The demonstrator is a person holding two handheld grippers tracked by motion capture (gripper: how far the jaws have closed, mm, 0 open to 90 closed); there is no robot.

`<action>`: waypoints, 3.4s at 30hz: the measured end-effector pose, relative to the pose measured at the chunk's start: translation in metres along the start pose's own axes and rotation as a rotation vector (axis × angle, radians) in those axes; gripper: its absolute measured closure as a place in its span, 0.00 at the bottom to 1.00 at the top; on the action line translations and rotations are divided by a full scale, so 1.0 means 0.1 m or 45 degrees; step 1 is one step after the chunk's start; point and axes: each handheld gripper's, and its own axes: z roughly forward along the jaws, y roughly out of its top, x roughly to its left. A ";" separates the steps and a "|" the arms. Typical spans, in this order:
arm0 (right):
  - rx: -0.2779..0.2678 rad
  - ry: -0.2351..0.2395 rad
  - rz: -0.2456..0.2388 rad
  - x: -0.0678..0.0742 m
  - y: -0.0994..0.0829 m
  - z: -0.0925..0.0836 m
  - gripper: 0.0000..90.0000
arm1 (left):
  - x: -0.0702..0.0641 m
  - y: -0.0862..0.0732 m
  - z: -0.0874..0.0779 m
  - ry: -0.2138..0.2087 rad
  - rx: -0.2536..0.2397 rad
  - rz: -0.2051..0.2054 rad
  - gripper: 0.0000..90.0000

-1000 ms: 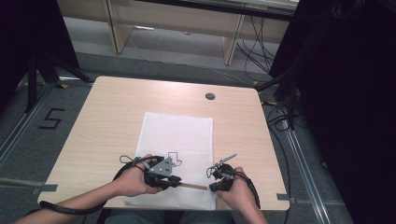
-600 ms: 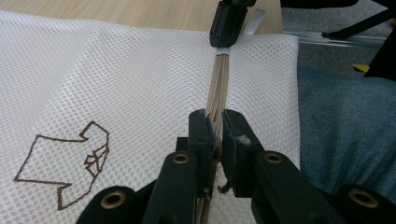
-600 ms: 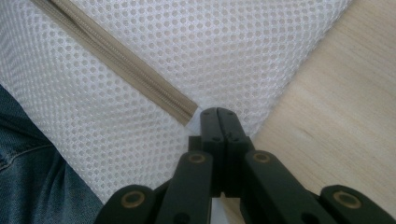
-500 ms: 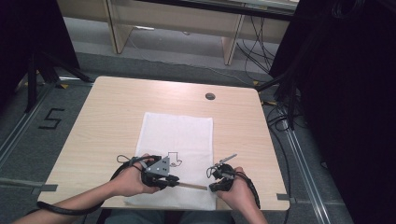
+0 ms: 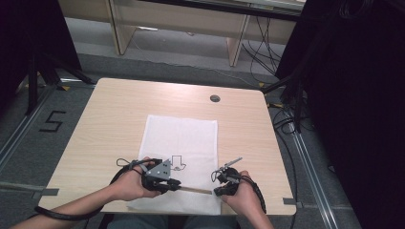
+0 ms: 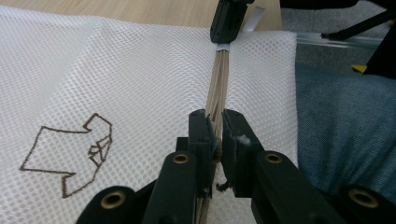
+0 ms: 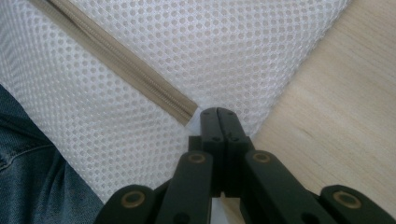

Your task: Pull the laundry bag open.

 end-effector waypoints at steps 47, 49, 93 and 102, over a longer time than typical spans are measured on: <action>0.009 0.005 0.024 0.00 0.00 0.00 1.00 | 0.03 -0.13 -0.14 0.013 -0.007 -0.022 0.91; 0.009 0.005 0.024 0.00 0.00 0.00 1.00 | 0.03 -0.14 -0.15 0.009 -0.010 -0.028 0.91; 0.007 0.010 0.025 -0.01 0.00 0.00 1.00 | 0.08 -0.31 -0.32 0.022 -0.013 -0.056 0.91; 0.006 0.008 0.024 -0.01 0.00 0.00 1.00 | 0.08 -0.32 -0.33 0.026 -0.001 -0.055 0.91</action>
